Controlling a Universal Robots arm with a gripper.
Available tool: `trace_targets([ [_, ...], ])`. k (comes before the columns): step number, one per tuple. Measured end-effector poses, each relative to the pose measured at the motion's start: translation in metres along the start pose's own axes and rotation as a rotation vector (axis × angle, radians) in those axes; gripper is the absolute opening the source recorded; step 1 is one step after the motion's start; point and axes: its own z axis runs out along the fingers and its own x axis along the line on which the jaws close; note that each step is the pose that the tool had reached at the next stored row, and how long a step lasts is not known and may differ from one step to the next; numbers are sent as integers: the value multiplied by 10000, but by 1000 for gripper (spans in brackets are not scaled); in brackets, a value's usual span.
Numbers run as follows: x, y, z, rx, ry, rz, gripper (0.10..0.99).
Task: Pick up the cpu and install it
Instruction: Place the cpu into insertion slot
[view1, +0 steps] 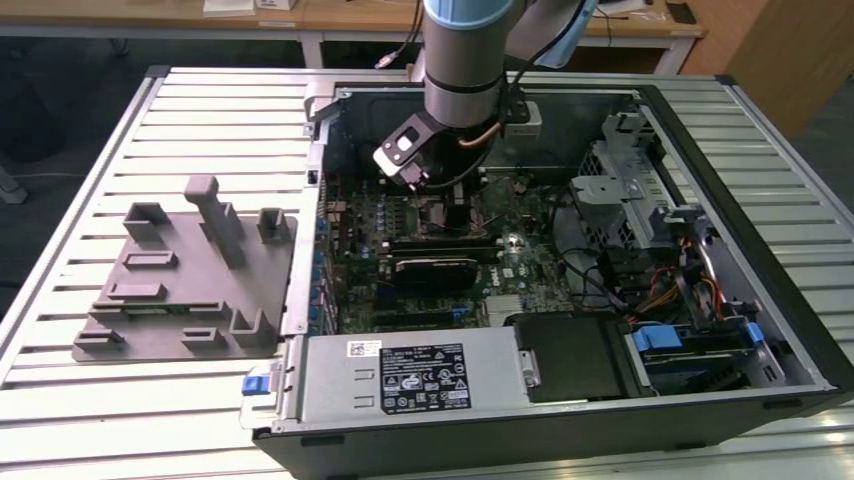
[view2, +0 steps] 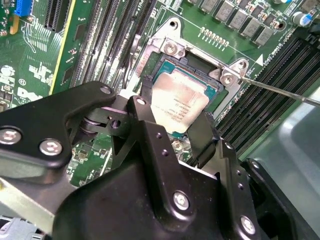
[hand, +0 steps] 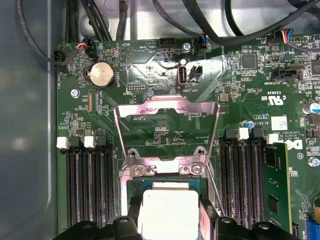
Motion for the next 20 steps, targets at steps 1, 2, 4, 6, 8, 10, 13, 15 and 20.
trace_targets([
  [1,0,0,0,0,0,1,533],
  [2,0,0,0,-1,1,1,533],
  [4,1,1,-7,-5,7,1,533],
  [6,1,1,-19,-3,5,-3,533],
  [8,1,1,-19,-2,6,-16,533],
  [10,1,1,-19,1,11,-147,533],
  [13,1,-2,-16,5,24,-479,533],
  [15,0,-10,-14,8,28,-627,533],
  [20,0,-18,-9,9,33,-688,533],
])
